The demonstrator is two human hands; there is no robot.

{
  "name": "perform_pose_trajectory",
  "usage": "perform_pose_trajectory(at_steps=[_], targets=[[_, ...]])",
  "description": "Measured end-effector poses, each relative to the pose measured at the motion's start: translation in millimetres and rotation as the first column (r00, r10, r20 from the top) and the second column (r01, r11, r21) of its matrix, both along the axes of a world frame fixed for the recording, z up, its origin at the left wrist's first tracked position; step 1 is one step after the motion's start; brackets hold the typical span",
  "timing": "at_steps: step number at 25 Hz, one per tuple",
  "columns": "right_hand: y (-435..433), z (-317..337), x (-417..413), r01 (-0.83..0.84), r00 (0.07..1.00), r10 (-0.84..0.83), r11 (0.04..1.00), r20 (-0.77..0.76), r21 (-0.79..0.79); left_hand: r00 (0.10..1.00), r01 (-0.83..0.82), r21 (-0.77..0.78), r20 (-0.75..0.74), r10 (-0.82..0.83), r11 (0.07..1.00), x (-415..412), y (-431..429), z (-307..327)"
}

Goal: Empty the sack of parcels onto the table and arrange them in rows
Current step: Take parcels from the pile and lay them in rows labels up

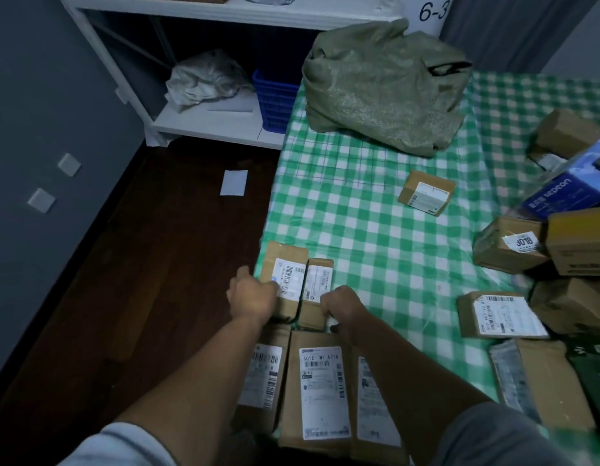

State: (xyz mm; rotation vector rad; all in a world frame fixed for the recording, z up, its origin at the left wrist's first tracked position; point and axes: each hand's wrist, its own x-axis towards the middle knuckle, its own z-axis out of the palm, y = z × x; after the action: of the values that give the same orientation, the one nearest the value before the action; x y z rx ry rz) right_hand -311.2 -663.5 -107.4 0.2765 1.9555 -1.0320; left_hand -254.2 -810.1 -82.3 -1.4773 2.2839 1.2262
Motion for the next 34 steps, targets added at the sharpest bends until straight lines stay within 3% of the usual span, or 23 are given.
perform_pose_trajectory(at_steps=[1, 2, 3, 6, 12, 21, 26, 34], targets=[[0.3, -0.4, -0.7, -0.025, 0.997, 0.028, 0.999, -0.078, 0.040, 1.000, 0.007, 0.041, 0.022, -0.008, 0.999, 1.8, -1.1, -4.6], [-1.5, -2.6, -2.9, 0.170, 0.985, -0.169, 0.984, 0.036, -0.051, 0.999, 0.010, 0.058, 0.037, -0.012, 0.998, 2.6, -1.3, -7.3], [-0.1, -11.2, -6.4, 0.222, 0.975, -0.222, 0.968, 0.012, -0.117, 0.999, 0.013, 0.066, 0.046, -0.016, 0.998, 2.8, -1.9, -8.7], [-1.7, -17.5, -6.5, 0.134, 0.989, -0.131, 0.991, -0.069, 0.027, 0.999, 0.026, 0.082, 0.030, -0.028, 0.996, 1.8, -3.6, -8.7], [-6.5, -16.1, -4.4, 0.018, 0.991, -0.016, 1.000, -0.135, 0.018, 0.998, 0.064, 0.127, 0.009, -0.065, 0.990, 3.6, -5.4, -9.2], [5.0, -5.9, -6.0, 0.118, 0.988, -0.117, 0.993, -0.100, 0.002, 0.999, 0.042, 0.131, -0.006, -0.041, 0.990, 2.8, 2.9, 13.4], [18.1, 29.2, -5.3, 0.191, 0.969, -0.200, 0.979, -0.149, -0.073, 0.992, 0.038, 0.063, -0.121, -0.030, 0.997, -5.1, 11.7, 16.0], [73.2, 81.0, -0.7, 0.265, 0.923, -0.277, 0.961, -0.268, -0.079, 0.948, 0.154, 0.110, -0.298, -0.115, 0.982, -15.4, 70.1, 97.4]])
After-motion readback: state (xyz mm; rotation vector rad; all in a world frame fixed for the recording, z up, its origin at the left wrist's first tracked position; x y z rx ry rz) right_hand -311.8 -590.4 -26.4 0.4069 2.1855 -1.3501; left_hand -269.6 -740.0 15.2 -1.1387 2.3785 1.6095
